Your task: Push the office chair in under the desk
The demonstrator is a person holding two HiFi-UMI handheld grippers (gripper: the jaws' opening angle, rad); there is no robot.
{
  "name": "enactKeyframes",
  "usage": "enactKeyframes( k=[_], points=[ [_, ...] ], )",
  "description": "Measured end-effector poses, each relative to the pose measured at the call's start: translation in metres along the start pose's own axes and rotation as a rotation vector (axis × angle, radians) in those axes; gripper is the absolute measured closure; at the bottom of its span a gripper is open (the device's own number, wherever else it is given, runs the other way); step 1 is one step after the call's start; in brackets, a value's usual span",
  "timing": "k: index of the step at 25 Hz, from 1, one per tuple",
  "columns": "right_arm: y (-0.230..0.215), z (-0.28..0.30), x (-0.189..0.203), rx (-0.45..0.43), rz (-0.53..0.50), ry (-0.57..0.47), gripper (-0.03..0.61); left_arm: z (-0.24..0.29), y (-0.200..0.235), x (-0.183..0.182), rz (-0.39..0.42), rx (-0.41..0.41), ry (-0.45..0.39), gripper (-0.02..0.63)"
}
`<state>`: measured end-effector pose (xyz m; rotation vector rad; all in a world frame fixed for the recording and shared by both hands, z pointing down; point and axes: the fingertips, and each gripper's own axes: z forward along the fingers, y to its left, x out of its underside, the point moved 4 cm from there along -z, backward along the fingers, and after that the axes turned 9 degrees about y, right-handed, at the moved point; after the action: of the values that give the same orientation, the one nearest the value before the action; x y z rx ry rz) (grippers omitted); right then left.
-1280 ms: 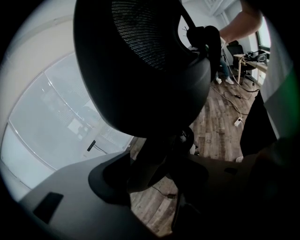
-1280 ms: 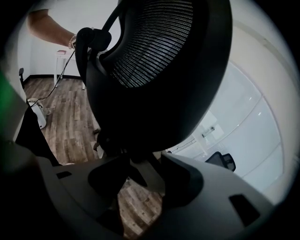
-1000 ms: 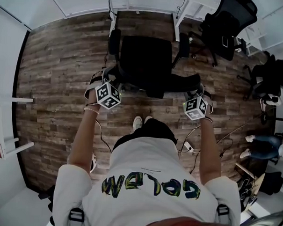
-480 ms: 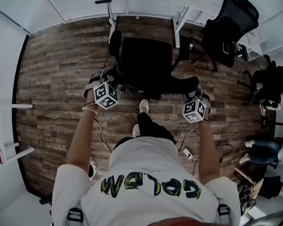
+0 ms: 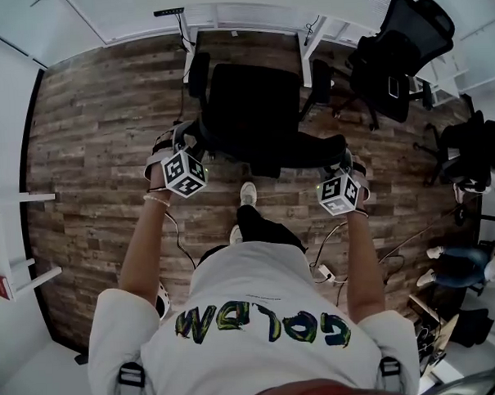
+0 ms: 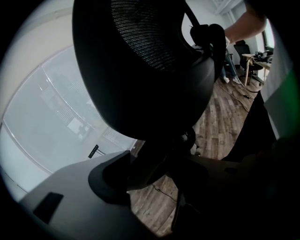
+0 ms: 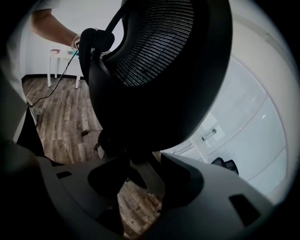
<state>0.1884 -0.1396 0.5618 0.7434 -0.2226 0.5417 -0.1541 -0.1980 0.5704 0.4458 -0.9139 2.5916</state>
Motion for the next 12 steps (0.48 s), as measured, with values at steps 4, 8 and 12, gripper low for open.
enactKeyframes(
  k=[4,8,12],
  points=[
    [-0.021,0.018,-0.004,-0.003,-0.005,0.007,0.367,0.014,0.013,-0.012,0.008,0.005,-0.002,0.360],
    [-0.042,0.036,-0.011,-0.013,-0.007,-0.002,0.368,0.032,0.031,-0.023,0.007,0.016,0.012,0.360],
    [-0.061,0.057,-0.020,-0.011,-0.005,-0.010,0.367,0.049,0.050,-0.031,-0.004,0.006,0.022,0.360]
  ],
)
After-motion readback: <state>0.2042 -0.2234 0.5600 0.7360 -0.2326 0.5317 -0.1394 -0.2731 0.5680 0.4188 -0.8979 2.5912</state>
